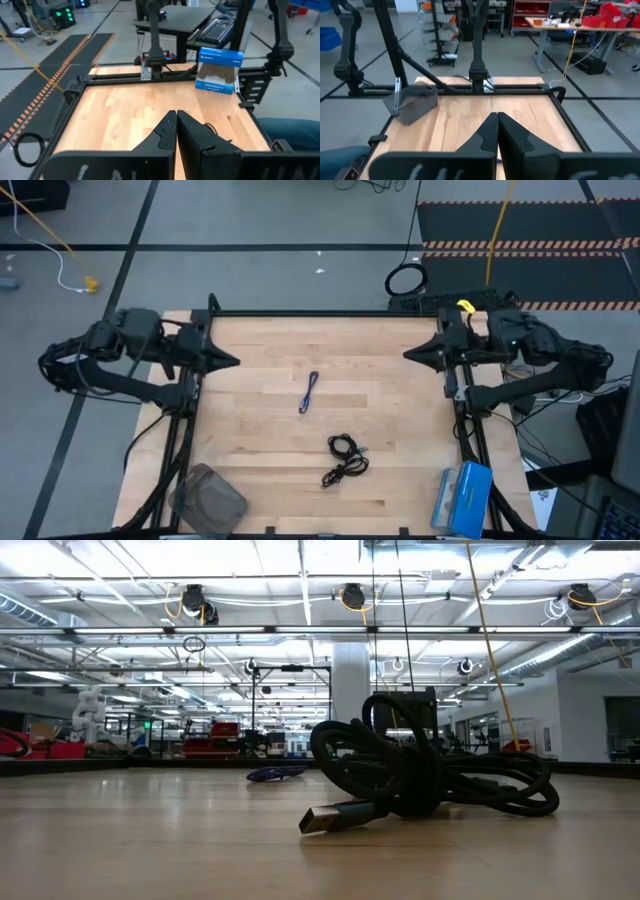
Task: Pick and place USB-C Cables
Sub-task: Put the bottom black charger cable into the black bin
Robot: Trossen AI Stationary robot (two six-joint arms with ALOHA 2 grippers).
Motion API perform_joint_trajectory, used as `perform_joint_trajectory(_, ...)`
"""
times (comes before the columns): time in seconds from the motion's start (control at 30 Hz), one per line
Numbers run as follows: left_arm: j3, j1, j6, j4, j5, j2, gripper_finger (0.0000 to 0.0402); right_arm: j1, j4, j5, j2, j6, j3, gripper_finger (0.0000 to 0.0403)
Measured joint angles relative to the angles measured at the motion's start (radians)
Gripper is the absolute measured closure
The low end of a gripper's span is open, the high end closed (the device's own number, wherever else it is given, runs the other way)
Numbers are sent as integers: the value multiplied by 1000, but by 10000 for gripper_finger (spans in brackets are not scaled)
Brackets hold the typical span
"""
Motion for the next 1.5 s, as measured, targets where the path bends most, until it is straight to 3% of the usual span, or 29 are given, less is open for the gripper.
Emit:
perform_joint_trajectory(0.33,0,-132,-26,17,-1,180,385,16,4,-2,39,103,-100,403)
perform_joint_trajectory(0.6,0,-225,-28,49,-26,431,384,54,227,-3,33,121,-352,403)
perform_joint_trajectory(0.87,0,-275,-142,133,-28,683,381,71,455,-3,33,158,-548,403)
perform_joint_trajectory(1.13,0,-305,-324,303,-27,888,301,71,543,0,33,158,-637,403)
perform_joint_trajectory(1.5,0,-355,-440,503,-27,1042,212,70,527,0,33,156,-671,403)
